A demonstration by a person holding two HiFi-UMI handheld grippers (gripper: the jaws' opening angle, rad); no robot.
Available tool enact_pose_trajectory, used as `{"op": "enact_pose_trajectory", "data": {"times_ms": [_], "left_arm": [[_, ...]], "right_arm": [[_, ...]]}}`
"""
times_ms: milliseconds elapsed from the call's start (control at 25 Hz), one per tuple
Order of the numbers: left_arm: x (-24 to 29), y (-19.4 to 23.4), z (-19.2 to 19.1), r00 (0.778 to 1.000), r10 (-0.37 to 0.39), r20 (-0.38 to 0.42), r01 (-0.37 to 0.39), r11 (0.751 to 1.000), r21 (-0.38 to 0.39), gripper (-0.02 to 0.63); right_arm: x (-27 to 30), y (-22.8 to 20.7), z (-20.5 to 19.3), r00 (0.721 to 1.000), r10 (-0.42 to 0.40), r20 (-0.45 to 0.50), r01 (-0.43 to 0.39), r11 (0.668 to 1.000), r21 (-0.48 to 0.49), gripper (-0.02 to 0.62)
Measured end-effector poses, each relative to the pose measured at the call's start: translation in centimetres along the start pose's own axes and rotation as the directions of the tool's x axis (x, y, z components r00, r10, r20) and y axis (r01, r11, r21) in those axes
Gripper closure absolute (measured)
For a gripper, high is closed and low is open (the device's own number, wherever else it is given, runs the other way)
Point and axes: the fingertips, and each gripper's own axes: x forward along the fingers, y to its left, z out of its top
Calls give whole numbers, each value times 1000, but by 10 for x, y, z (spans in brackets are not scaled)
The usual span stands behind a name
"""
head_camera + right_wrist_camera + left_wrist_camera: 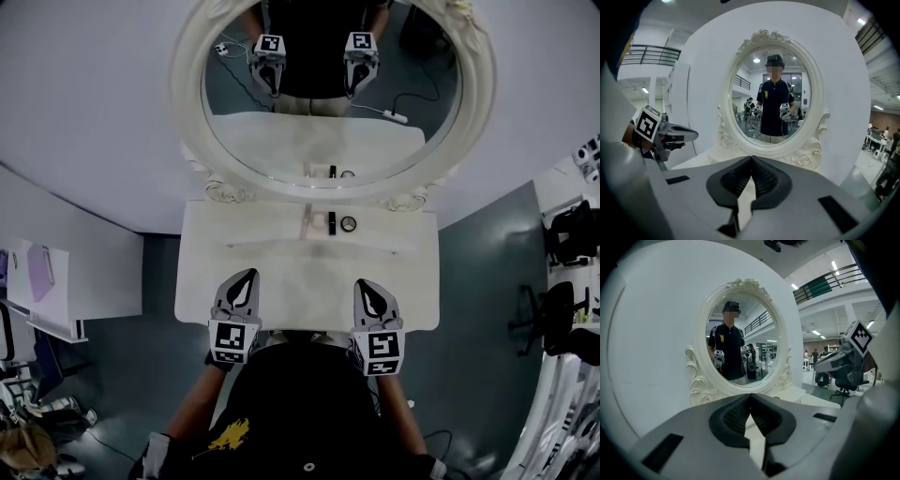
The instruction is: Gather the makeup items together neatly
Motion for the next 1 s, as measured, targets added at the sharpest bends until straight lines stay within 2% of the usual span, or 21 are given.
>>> {"op": "enact_pose_trajectory", "data": {"times_ms": [1000], "left_arm": [[-14,1,-12,1000,6,-13,-7,1000,-27,592]], "right_arm": [[-13,12,-10,1000,7,-27,-7,1000,-10,581]]}}
